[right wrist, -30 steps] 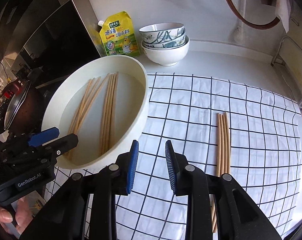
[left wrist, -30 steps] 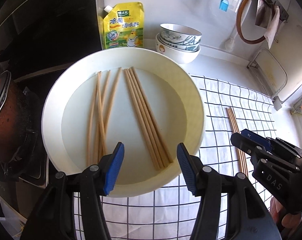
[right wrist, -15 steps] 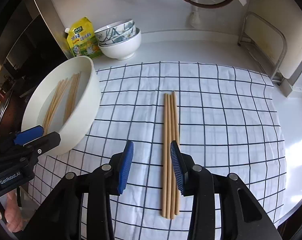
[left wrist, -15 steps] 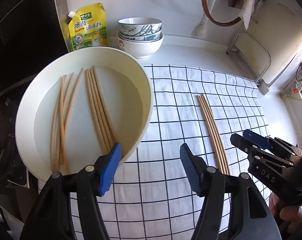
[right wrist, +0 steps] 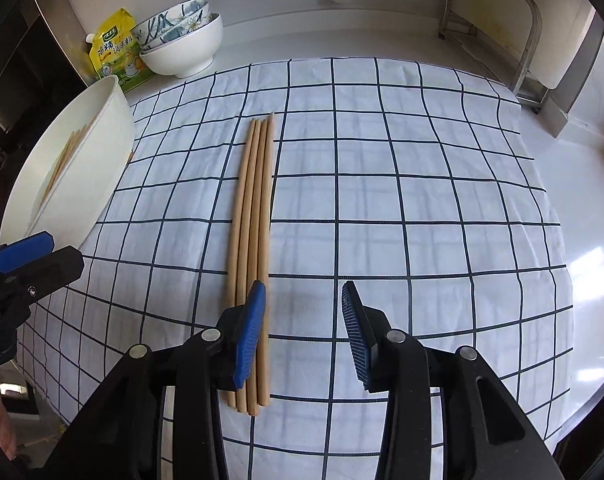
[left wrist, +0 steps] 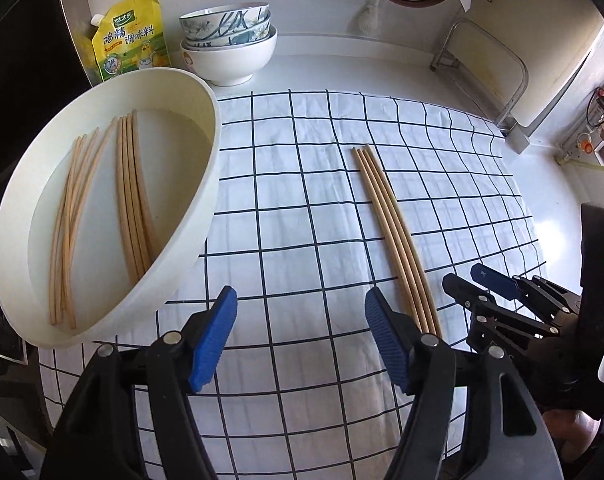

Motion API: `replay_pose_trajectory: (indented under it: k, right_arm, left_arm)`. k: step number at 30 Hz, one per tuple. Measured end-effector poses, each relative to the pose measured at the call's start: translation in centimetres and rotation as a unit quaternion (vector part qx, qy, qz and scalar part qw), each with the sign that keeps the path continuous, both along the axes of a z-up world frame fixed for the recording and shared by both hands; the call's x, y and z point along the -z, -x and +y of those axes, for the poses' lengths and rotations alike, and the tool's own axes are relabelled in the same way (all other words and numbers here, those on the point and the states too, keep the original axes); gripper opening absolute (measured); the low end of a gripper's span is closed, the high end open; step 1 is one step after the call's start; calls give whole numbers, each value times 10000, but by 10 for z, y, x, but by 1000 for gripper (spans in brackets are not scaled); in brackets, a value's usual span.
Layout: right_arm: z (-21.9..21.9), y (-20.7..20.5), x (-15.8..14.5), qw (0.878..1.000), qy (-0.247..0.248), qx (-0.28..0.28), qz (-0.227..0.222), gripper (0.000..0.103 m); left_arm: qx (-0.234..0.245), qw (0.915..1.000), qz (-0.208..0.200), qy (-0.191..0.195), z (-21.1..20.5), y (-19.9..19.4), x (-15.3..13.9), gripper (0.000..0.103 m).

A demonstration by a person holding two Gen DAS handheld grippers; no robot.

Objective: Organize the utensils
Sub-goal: 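Move both open tools back toward the remaining chopsticks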

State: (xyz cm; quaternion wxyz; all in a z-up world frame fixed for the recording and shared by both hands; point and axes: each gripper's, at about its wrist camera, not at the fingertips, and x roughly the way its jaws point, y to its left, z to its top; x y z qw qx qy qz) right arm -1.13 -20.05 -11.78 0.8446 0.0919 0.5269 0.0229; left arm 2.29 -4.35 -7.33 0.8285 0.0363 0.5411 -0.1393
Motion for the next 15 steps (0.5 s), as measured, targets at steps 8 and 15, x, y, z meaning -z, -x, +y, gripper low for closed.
replay_pose_trajectory:
  k: [8,15]
  right_arm:
    - [7,-8,8,9997,86,-211,20,39]
    - [14,-11,11,9988,300,-379,21,39]
  left_arm:
    - [-90,9999,61,-124,-2,3,5,67]
    - [-168,9997,100,-147,-2,3,8,67]
